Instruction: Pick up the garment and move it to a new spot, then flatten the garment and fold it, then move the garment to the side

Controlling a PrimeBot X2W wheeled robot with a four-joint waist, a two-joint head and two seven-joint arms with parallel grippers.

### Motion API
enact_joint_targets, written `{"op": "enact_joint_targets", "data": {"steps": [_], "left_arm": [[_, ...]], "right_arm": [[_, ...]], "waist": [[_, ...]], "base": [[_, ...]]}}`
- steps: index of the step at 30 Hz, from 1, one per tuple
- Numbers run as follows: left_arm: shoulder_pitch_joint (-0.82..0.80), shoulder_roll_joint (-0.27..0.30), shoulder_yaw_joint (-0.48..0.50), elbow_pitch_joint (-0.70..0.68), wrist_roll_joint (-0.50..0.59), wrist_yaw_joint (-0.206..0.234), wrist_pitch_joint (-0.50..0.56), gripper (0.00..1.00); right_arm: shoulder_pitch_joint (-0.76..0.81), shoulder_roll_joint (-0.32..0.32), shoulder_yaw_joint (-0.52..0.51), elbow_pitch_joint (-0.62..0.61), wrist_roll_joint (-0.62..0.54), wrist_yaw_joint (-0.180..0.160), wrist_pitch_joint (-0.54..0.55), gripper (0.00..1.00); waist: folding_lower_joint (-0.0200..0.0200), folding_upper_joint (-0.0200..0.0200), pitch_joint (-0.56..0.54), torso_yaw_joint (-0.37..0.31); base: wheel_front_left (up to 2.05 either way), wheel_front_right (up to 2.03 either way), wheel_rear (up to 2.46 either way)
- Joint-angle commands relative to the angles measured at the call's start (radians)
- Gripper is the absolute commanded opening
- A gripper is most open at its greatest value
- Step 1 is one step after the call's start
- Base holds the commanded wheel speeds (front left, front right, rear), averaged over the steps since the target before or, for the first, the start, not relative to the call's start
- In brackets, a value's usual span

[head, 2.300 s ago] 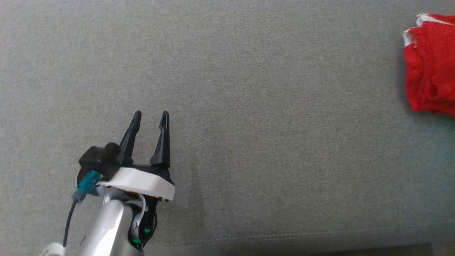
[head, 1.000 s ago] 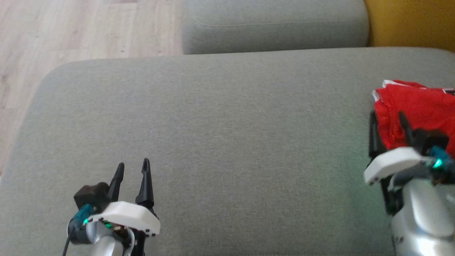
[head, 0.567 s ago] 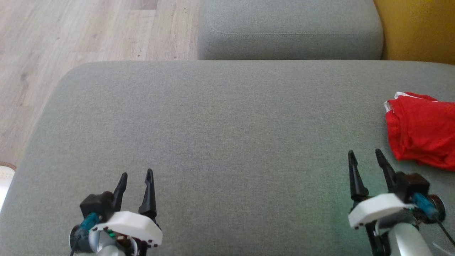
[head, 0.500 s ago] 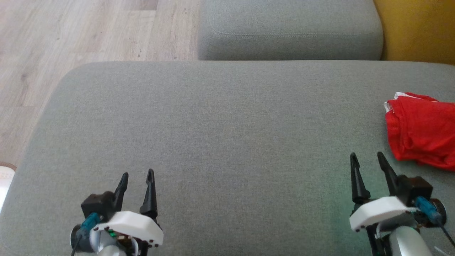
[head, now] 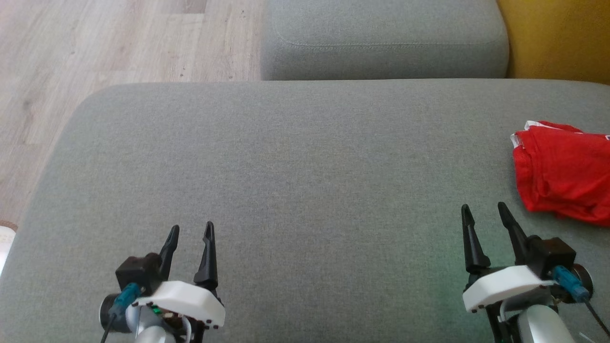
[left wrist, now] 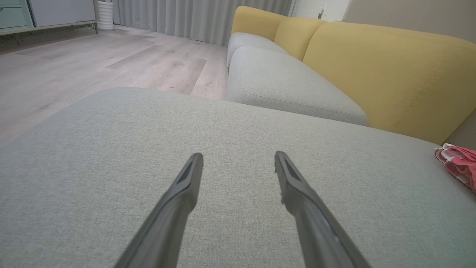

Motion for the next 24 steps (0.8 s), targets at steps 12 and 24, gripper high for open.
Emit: {"op": "enact_joint_targets", "data": {"steps": [12,24], "left_arm": [[-0.040,-0.007,0.046,-0.042,0.018,-0.013,-0.013,1.00],[0.022,-0.009,0.022,0.049,-0.058,-0.019,0.023,0.00]], "right_arm": [[-0.011,-0.005,0.036,-0.060,0.018,0.007,0.006,1.00],[0.016,0.000,-0.002,0.034,0.093,0.000,0.024,0.00]], "waist": [[0.0000,0.0000,0.005,0.001],[0.0000,0.0000,0.007,-0.004]], "base": [[0.00,0.00,0.00],[0.00,0.00,0.00]]}}
